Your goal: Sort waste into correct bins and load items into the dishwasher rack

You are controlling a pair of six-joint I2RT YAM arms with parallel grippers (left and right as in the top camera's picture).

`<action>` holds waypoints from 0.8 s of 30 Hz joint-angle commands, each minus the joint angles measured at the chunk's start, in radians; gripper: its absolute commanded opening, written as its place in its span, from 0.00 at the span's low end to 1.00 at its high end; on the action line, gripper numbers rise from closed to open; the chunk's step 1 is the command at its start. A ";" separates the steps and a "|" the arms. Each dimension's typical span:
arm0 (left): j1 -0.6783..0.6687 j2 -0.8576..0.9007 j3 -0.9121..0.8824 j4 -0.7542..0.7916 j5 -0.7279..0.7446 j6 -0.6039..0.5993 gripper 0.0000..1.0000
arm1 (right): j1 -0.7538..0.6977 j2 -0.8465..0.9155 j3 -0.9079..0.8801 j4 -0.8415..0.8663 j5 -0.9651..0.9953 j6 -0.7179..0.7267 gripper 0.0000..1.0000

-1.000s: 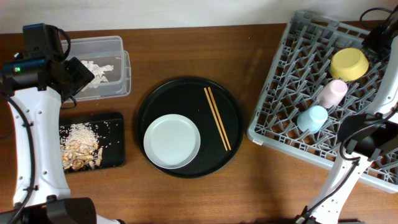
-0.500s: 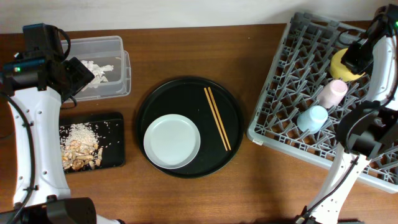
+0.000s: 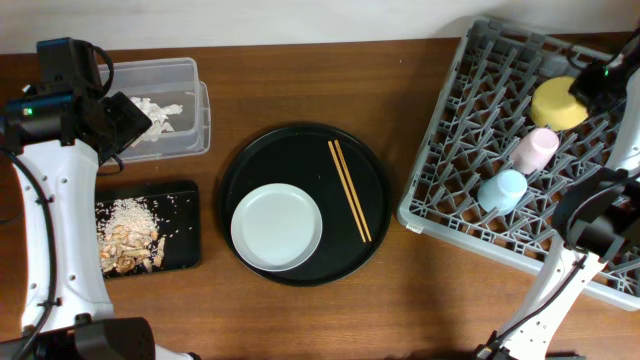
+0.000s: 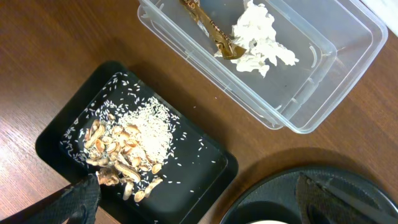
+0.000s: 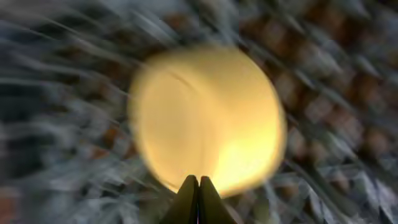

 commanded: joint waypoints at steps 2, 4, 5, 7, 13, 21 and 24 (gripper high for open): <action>0.005 -0.013 0.008 0.002 -0.010 -0.006 0.99 | 0.008 -0.025 0.032 0.051 -0.150 -0.048 0.04; 0.005 -0.013 0.008 0.002 -0.010 -0.006 0.99 | 0.012 -0.012 0.027 0.066 -0.082 -0.048 0.04; 0.005 -0.013 0.008 0.002 -0.010 -0.006 0.99 | 0.013 -0.002 0.023 0.069 -0.048 -0.049 0.04; 0.005 -0.013 0.008 0.002 -0.010 -0.006 0.99 | 0.014 0.027 0.022 0.071 0.004 -0.048 0.04; 0.005 -0.013 0.008 0.002 -0.010 -0.006 0.99 | 0.011 0.071 0.022 0.050 0.178 -0.011 0.04; 0.005 -0.013 0.008 0.002 -0.010 -0.006 0.99 | 0.003 0.055 0.034 -0.041 0.393 0.060 0.04; 0.005 -0.013 0.008 0.002 -0.010 -0.006 0.99 | 0.008 0.022 0.071 -0.056 0.311 0.072 0.04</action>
